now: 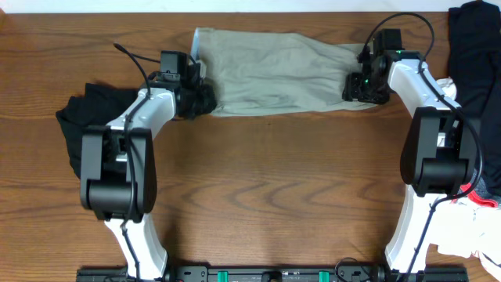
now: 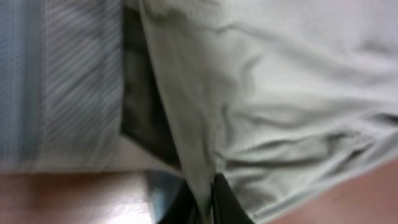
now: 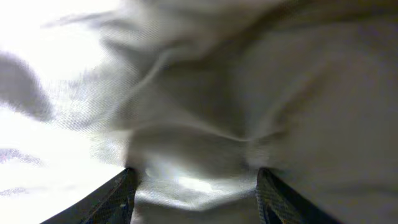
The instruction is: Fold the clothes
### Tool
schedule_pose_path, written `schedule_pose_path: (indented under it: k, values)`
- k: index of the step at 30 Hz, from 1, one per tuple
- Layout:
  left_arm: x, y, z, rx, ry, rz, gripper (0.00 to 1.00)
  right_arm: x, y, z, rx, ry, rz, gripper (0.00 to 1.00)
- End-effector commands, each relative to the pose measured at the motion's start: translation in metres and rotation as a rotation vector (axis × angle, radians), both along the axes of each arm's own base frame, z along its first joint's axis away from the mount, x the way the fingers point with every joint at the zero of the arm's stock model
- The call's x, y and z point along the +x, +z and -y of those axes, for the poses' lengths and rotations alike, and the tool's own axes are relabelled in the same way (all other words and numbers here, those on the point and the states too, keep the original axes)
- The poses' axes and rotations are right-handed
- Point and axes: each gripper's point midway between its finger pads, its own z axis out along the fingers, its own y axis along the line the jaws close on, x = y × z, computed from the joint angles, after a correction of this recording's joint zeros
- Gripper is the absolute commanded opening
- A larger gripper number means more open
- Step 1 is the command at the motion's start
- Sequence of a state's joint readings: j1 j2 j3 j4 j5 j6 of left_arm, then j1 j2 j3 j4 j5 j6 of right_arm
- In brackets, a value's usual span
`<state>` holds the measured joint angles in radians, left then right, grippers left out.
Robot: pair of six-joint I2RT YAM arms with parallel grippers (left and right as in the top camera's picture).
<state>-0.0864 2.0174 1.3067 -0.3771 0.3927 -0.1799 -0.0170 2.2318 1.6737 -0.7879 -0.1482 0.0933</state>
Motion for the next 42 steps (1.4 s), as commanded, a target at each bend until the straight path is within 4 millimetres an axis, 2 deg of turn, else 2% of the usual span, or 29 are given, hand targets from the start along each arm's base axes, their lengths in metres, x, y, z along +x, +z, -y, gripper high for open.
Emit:
schedule_pose_path:
  k: [1, 3, 9, 13, 15, 20, 23, 25, 28, 31, 33, 35, 36, 38, 40, 42]
  values:
    - [-0.004, 0.004, -0.087, 0.413, 0.14, -0.004, 0.06, -0.011, -0.02, 0.021, -0.039, -0.026, -0.06, 0.61]
    - [-0.01, 0.002, -0.098, 0.444, 0.156, -0.033, 0.06, -0.011, -0.02, 0.024, -0.039, -0.032, -0.063, 0.61]
    - [-0.015, 0.0, -0.088, 0.365, 0.134, -0.058, 0.06, -0.012, -0.02, 0.027, -0.039, -0.04, -0.067, 0.62]
    - [-0.032, -0.005, -0.087, 0.367, 0.114, -0.13, 0.06, -0.012, -0.021, 0.03, -0.045, -0.045, -0.066, 0.65]
    - [-0.042, -0.007, -0.087, 0.379, 0.081, -0.165, 0.06, -0.011, -0.021, 0.037, -0.065, -0.056, -0.06, 0.66]
    - [-0.066, -0.011, -0.088, 0.393, 0.032, -0.256, 0.06, -0.011, -0.021, 0.07, -0.135, -0.134, -0.056, 0.68]
    - [-0.075, -0.011, -0.089, 0.399, 0.008, -0.289, 0.06, -0.014, -0.02, 0.075, -0.086, -0.168, -0.068, 0.68]
    - [-0.079, -0.012, -0.09, 0.412, -0.029, -0.299, 0.06, -0.015, -0.015, 0.069, -0.029, -0.166, -0.072, 0.68]
    - [-0.085, -0.011, -0.105, 0.506, -0.041, -0.322, 0.06, -0.012, 0.007, 0.066, -0.026, -0.157, -0.046, 0.68]
    - [-0.093, -0.008, -0.124, 0.615, -0.04, -0.355, 0.06, 0.002, 0.052, 0.058, -0.037, -0.117, 0.05, 0.67]
    - [-0.094, -0.008, -0.125, 0.623, -0.05, -0.359, 0.06, 0.013, 0.091, 0.048, -0.044, -0.089, 0.143, 0.64]
    - [-0.094, -0.008, -0.121, 0.617, -0.069, -0.356, 0.06, 0.02, 0.128, 0.029, -0.036, -0.033, 0.232, 0.56]
    - [-0.094, -0.008, -0.119, 0.62, -0.085, -0.354, 0.06, 0.022, 0.14, 0.019, -0.029, -0.001, 0.261, 0.49]
    - [-0.094, -0.008, -0.113, 0.628, -0.125, -0.348, 0.06, 0.02, 0.154, -0.005, -0.01, 0.074, 0.289, 0.35]
    - [-0.093, -0.008, -0.105, 0.634, -0.155, -0.336, 0.06, 0.012, 0.153, -0.031, 0.01, 0.153, 0.272, 0.22]
    - [-0.09, -0.008, -0.097, 0.638, -0.181, -0.318, 0.06, 0.002, 0.146, -0.053, 0.019, 0.237, 0.237, 0.2]
